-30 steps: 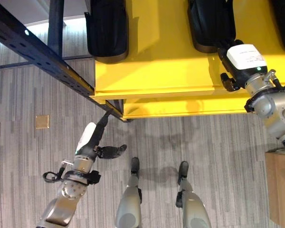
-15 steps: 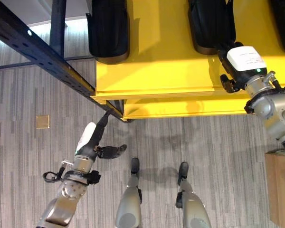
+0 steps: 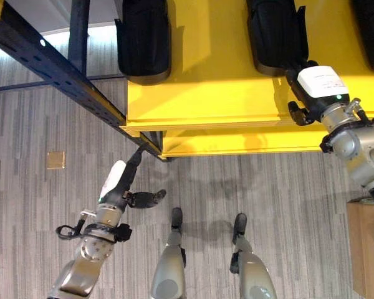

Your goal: Move parts from the plastic box to the shelf.

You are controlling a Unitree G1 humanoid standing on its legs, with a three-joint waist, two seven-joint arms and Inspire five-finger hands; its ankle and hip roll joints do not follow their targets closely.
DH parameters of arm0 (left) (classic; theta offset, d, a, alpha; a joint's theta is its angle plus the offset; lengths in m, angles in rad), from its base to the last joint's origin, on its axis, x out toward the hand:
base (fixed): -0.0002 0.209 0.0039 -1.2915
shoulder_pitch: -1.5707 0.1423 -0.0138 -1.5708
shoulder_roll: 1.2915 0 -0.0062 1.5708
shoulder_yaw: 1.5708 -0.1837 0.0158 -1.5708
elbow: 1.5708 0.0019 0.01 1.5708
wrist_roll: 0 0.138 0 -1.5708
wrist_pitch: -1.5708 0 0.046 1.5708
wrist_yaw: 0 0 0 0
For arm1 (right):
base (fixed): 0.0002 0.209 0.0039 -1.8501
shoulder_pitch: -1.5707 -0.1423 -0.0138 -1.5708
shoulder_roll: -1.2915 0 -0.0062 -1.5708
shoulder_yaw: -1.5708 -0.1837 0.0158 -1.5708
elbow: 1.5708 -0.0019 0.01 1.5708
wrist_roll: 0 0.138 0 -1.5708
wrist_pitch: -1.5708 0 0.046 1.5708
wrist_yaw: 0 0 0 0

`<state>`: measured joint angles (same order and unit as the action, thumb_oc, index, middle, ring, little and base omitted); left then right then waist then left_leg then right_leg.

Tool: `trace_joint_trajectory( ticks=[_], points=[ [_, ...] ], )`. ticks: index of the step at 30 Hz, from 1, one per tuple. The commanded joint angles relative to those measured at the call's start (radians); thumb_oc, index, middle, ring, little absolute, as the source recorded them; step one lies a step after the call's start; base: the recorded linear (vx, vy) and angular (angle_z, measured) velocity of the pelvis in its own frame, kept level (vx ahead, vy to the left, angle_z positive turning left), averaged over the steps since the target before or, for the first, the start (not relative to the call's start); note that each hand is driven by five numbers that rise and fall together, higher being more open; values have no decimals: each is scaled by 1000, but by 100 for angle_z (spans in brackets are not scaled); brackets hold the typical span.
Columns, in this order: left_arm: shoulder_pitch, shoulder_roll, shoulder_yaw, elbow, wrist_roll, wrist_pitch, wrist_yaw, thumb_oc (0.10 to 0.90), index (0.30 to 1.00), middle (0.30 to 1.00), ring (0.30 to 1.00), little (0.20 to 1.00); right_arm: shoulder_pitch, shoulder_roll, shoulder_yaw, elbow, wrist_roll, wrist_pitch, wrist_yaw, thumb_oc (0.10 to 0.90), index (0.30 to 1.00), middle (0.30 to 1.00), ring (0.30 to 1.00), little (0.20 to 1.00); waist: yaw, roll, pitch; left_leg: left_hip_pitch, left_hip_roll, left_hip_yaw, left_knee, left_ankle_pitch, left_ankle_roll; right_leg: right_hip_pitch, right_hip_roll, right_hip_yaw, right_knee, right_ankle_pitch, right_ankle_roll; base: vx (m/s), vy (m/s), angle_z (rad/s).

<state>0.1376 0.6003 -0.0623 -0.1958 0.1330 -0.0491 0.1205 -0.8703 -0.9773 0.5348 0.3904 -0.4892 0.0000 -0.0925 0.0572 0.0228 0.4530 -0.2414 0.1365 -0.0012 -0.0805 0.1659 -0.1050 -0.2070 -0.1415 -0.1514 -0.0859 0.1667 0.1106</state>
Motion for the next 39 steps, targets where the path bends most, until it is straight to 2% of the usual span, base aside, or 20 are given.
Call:
trace_joint_trajectory(
  ticks=[1,11,18,21,25,27,28,30,31,32,33,36,39],
  points=[
    [17,7,96,-96,28,-68,46,900,1000,1000,1000,1000,-38,1,-15,-61,11,-13,-11,900,1000,1000,1000,1000,-5,-72,-29,69,36,49,-7,-58,-6,-11,-77,12,133,-88,39,0,0,0],
    [24,6,102,-96,30,-69,44,900,1000,1000,1000,1000,-34,1,-28,-69,3,-10,-19,900,1000,1000,1000,1000,-4,-71,-32,71,36,50,-7,-60,-5,-9,-76,14,133,-88,39,0,0,0],
    [30,6,108,-101,24,-71,52,900,1000,1000,1000,1000,-83,-10,-68,-108,1,0,-78,900,1000,1000,1000,1000,-5,-68,-37,75,34,51,-7,-62,-3,-7,-75,13,130,-87,39,0,0,0],
    [30,4,108,-106,23,-70,56,900,1000,1000,1000,1000,-91,-13,-106,-158,-8,5,-109,900,1000,1000,1000,1000,-9,-65,-40,76,35,52,-7,-63,-2,-8,-75,16,132,-88,39,0,0,0],
    [32,-4,115,-111,29,-65,68,900,1000,1000,1000,1000,-48,3,-237,-265,-1,13,-187,900,1000,1000,1000,1000,-18,-63,-49,82,33,53,-7,-66,-1,-6,-73,20,132,-90,39,0,0,0],
    [32,-16,112,-112,30,-59,77,900,1000,1000,1000,1000,37,63,-339,-341,44,3,-241,900,1000,1000,1000,1000,-29,-60,-52,86,34,55,-7,-69,0,-3,-73,21,132,-91,39,0,0,0],
    [33,-32,106,-113,27,-57,87,900,1000,1000,1000,1000,174,132,-430,-435,61,-16,-266,900,1000,1000,1000,1000,-40,-59,-58,94,34,60,-7,-72,0,4,-72,24,131,-93,40,15,13,-4],
    [32,-45,100,-116,10,-58,90,900,1000,1000,1000,1000,289,193,-482,-491,89,-35,-267,900,1000,1000,1000,1000,-48,-58,-65,101,35,62,-7,-74,-1,12,-72,24,130,-94,40,22,11,-11],
    [29,-64,97,-117,-24,-67,96,900,1000,1000,1000,1000,409,246,-523,-545,107,-63,-270,900,1000,1000,1000,1000,-61,-55,-73,113,36,66,-7,-77,-1,22,-71,25,128,-94,42,23,8,-14],
    [29,-64,97,-117,-24,-67,96,900,1000,1000,1000,1000,409,246,-523,-545,107,-63,-270,900,1000,1000,1000,1000,-61,-55,-73,113,36,66,-7,-77,-1,22,-71,25,128,-94,42,41,14,-10],
    [39,-71,99,-117,-77,-81,95,900,1000,1000,1000,1000,566,280,-582,-627,111,-94,-240,900,1000,1000,1000,1000,-71,-56,-90,129,37,68,-7,-83,-1,37,-70,27,122,-93,45,56,0,-18],
    [54,-116,88,-64,-262,-122,71,900,1000,1000,1000,1000,839,358,-608,-675,203,-150,-151,900,1000,1000,1000,1000,-101,-52,-148,175,43,79,-7,-92,-2,87,-64,28,100,-89,51,79,-17,-18],
    [71,-155,80,-16,-385,-146,52,900,1000,1000,1000,1000,947,419,-590,-669,374,-192,-87,900,1000,1000,1000,1000,-111,-49,-188,203,49,87,-7,-96,-3,123,-57,28,77,-87,52,62,-40,-21]
  ],
)
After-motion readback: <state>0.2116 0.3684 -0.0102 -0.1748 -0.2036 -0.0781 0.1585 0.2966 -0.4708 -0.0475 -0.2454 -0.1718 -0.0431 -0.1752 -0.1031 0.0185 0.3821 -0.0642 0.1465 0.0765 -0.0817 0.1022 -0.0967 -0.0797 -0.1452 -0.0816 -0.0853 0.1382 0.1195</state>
